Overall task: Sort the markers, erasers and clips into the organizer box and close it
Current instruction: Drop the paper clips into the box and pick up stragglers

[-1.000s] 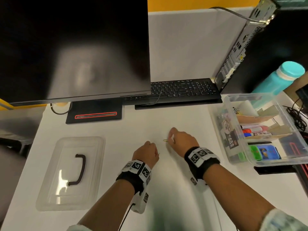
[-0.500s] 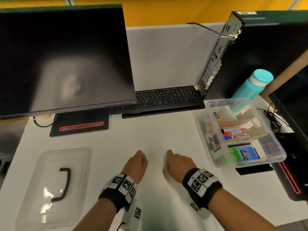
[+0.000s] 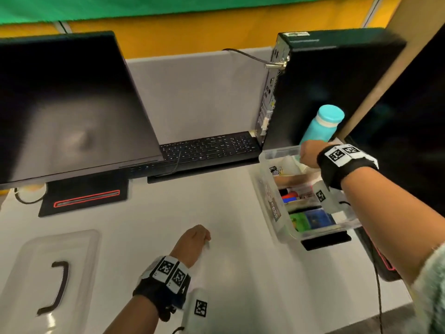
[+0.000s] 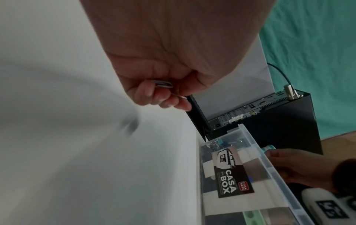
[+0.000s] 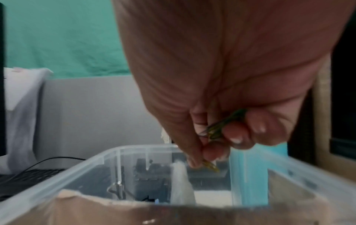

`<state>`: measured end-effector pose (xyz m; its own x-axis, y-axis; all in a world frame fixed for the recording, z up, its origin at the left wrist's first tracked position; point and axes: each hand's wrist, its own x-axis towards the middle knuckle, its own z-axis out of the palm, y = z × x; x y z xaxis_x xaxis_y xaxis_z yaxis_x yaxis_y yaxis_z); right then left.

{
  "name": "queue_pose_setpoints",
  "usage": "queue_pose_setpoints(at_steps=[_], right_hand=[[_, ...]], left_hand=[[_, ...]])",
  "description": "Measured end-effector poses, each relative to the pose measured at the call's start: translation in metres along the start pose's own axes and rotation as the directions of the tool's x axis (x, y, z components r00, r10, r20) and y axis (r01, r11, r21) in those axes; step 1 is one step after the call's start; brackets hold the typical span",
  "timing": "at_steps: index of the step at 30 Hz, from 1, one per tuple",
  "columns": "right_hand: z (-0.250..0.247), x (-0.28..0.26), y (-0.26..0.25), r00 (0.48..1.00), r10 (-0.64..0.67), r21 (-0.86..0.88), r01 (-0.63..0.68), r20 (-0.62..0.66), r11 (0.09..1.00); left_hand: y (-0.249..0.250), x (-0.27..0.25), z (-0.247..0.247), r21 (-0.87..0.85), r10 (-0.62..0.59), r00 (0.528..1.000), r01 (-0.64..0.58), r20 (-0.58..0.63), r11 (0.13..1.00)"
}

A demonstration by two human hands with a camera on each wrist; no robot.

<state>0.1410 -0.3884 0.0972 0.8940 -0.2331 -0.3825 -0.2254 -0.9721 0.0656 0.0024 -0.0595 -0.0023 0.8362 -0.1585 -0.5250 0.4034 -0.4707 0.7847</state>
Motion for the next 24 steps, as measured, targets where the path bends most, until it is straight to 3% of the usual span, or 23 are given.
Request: queue_pose_setpoints(at_steps=[5,8,10,12,14,18,20,24], right_hand=[[0.002,-0.003,0.006,0.998,-0.008,0.127,0.016,-0.063,0.992],[0.012,-0.029,0.025,0.985,-0.002,0.302,0.054,-0.171,0.952],[0.025,-0.055,0.040,0.968,0.011,0.399,0.093,-0.250,0.912],[0.046,-0.078,0.051,0.950,0.035,0.441,0.111,-0.309,0.890],[0.071,-0.093,0.057,0.933,0.030,0.413,0.130,-0.359,0.901],[0.113,-0.105,0.061,0.898,0.022,0.387,0.167,-0.440,0.907],[0.121,-0.107,0.060,0.877,0.060,0.423,0.169,-0.477,0.890],[0.119,-0.108,0.059,0.864,0.081,0.432,0.165,-0.497,0.887]], left_hand=[[0.005,-0.012,0.006,-0.248,-0.247,0.968,0.251,0.049,0.936],[0.002,-0.018,0.007,-0.194,-0.262,0.964,0.266,0.046,0.944],[0.011,-0.025,0.008,-0.038,-0.185,0.982,0.186,0.022,0.982],[0.038,-0.024,0.011,0.201,0.013,0.999,-0.020,0.036,0.979],[0.083,-0.015,0.021,0.406,0.194,0.978,-0.207,0.073,0.890],[0.184,0.016,0.070,0.646,0.438,0.885,-0.429,0.160,0.631],[0.221,0.038,0.103,0.707,0.488,0.847,-0.476,0.211,0.522],[0.265,0.085,0.156,0.805,0.407,0.873,-0.435,0.267,0.404]])
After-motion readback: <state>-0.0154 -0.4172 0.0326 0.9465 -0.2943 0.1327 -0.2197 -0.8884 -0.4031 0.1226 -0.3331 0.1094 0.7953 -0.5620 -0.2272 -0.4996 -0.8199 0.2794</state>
